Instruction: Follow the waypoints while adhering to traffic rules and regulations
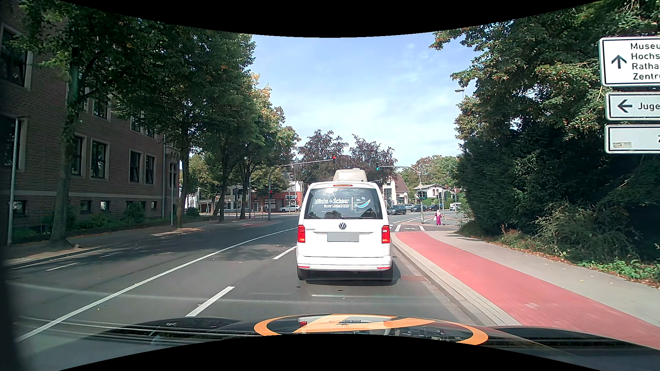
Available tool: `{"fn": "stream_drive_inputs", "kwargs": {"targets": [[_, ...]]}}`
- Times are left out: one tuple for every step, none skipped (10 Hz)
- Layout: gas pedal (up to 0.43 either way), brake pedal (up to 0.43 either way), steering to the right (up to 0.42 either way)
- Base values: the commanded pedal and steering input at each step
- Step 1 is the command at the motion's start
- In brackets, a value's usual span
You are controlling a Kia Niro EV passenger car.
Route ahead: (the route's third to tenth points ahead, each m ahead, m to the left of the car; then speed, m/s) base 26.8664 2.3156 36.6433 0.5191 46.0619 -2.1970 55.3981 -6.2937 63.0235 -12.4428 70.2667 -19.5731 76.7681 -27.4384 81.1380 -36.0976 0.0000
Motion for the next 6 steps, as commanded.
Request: {"fn": "stream_drive_inputs", "kwargs": {"targets": [[0.0,0.183,0.001],[0.0,0.183,0.001],[0.0,0.183,0.001],[0.0,0.183,0.001],[0.0,0.183,0.001],[0.0,0.183,0.001]]}}
